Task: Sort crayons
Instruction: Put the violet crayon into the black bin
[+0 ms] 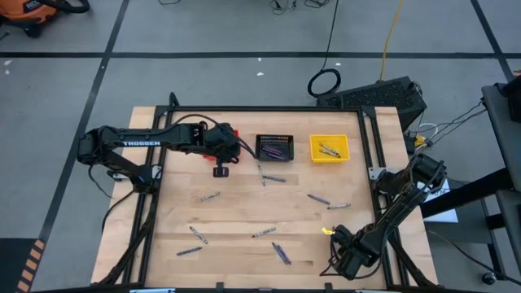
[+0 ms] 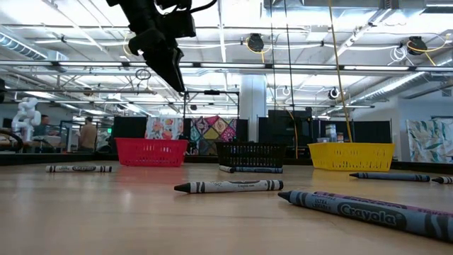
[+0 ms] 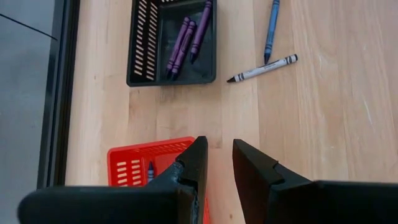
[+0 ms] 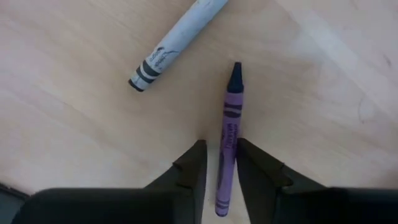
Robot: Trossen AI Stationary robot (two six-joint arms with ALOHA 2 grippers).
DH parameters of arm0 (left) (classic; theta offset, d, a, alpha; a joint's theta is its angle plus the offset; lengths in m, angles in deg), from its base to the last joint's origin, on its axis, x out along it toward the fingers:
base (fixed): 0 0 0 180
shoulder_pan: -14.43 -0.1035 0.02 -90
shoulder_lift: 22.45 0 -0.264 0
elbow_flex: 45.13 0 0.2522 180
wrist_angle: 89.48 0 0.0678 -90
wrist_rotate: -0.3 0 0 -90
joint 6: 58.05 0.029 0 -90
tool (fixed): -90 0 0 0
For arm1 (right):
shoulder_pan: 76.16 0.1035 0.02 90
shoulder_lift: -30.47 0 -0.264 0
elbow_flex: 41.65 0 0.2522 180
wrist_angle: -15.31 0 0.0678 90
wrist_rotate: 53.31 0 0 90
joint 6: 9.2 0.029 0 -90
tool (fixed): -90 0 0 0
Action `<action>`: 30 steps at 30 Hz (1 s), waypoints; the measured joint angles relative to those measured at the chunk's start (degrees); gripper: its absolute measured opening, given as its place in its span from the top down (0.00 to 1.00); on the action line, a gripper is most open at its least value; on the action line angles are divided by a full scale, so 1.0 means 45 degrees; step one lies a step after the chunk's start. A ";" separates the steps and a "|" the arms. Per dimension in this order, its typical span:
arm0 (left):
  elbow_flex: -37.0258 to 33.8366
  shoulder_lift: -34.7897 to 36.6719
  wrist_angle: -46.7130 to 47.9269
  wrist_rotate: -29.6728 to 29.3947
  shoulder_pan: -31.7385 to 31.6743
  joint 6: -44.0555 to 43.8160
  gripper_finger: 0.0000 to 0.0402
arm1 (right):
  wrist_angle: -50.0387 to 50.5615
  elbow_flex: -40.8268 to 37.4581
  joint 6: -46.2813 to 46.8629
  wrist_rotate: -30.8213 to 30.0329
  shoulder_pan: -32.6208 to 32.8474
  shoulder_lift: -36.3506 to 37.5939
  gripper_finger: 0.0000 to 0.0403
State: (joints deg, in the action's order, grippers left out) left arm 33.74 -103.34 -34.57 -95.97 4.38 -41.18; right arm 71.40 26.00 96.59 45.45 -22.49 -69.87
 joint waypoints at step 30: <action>0.0000 0.0000 0.0335 -0.0051 -0.0886 -0.0002 0.82 | 0.4699 -0.0107 -0.1051 -0.4170 -0.3372 0.4275 1.00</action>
State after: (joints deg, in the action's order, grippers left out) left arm 33.74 -103.34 -33.06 -96.20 0.40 -41.19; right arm 92.54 25.51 91.87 26.69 -37.66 -50.63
